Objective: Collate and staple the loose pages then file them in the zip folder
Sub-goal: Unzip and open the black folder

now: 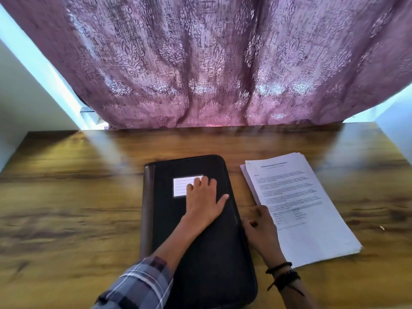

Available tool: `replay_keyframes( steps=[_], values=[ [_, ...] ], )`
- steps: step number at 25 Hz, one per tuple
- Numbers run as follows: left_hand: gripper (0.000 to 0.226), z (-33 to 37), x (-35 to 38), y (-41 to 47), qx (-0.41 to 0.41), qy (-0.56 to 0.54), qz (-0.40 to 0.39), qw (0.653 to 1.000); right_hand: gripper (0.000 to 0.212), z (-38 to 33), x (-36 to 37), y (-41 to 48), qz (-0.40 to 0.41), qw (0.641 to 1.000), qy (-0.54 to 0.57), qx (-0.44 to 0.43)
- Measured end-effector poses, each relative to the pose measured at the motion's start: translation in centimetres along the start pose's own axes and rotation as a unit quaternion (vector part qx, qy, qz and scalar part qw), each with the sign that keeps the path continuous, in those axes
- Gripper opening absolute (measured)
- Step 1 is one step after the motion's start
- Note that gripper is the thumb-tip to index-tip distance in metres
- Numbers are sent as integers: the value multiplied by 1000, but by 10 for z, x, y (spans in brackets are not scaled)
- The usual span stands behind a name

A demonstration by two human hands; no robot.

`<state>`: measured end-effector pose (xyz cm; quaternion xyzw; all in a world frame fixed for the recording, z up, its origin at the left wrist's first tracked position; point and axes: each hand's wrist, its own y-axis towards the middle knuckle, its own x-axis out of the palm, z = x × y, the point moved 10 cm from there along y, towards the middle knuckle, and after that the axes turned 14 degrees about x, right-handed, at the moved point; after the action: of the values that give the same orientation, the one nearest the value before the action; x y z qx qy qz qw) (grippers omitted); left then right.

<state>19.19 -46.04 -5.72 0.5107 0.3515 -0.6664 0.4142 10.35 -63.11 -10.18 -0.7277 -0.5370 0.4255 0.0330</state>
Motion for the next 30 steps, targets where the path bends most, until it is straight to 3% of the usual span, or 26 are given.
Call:
replay_keyframes(
  steps=[4,8,12,16,18,22,25,30],
  values=[
    [58,31,10,9,2,22,-118,993,19,-1,4,-3,-17,996,-60,-66],
    [28,62,15,13,61,62,-146,986,20,-7,10,-16,-75,983,-85,-146],
    [22,76,21,18,93,141,-163,972,16,-11,4,-25,-25,979,-83,-186],
    [25,61,-5,34,69,109,-97,987,13,-13,-9,-29,21,970,-92,-224],
    [25,48,-13,39,51,105,-76,990,13,0,-14,-29,-8,968,-119,-221],
    [26,33,5,19,4,86,-93,992,11,31,-9,-50,-107,959,-174,-197],
    [25,48,9,-23,-27,-9,-83,996,8,29,-8,-69,-153,953,-155,-212],
    [45,65,25,-116,-71,-59,-132,987,17,19,-9,-48,-150,962,-122,-191]
  ],
)
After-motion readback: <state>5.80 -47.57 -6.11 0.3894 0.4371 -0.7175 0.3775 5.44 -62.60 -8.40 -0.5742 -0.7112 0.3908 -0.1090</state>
